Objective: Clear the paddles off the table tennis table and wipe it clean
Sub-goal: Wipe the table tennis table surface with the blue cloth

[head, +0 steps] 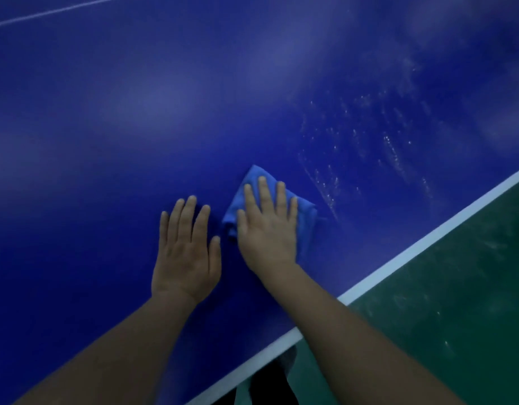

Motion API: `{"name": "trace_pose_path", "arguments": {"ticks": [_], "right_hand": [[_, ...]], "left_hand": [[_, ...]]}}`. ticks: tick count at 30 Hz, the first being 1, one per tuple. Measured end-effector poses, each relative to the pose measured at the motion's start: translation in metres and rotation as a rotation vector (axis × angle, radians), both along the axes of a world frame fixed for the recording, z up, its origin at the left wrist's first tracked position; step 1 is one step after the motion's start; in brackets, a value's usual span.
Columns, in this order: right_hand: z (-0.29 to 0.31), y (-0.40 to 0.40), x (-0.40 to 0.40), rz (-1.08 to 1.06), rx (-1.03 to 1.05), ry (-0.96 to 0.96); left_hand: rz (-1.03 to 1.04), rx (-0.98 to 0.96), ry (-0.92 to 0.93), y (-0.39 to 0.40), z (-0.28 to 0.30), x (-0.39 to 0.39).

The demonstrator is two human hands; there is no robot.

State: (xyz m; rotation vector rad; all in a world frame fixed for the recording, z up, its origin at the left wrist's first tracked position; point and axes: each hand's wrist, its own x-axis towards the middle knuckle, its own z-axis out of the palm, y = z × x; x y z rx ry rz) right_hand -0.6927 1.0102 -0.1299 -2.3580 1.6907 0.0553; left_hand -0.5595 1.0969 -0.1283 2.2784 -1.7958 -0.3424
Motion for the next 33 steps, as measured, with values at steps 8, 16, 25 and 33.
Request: {"name": "trace_pose_path", "arguments": {"ticks": [8, 16, 25, 33], "right_hand": [[0.004, -0.143, 0.122, -0.185, 0.035, -0.134], [0.003, -0.109, -0.040, -0.520, -0.017, -0.034], [0.007, -0.002, -0.183, -0.706, -0.025, 0.027], [0.024, -0.011, -0.305, -1.161, 0.033, -0.072]], "left_hand": [[-0.036, 0.014, 0.006, -0.007, -0.006, 0.003], [-0.050, 0.078, -0.040, -0.009, -0.003, 0.001], [-0.026, 0.115, -0.010, -0.007, 0.003, 0.000], [-0.020, 0.102, -0.005, -0.006, 0.003, -0.002]]}}
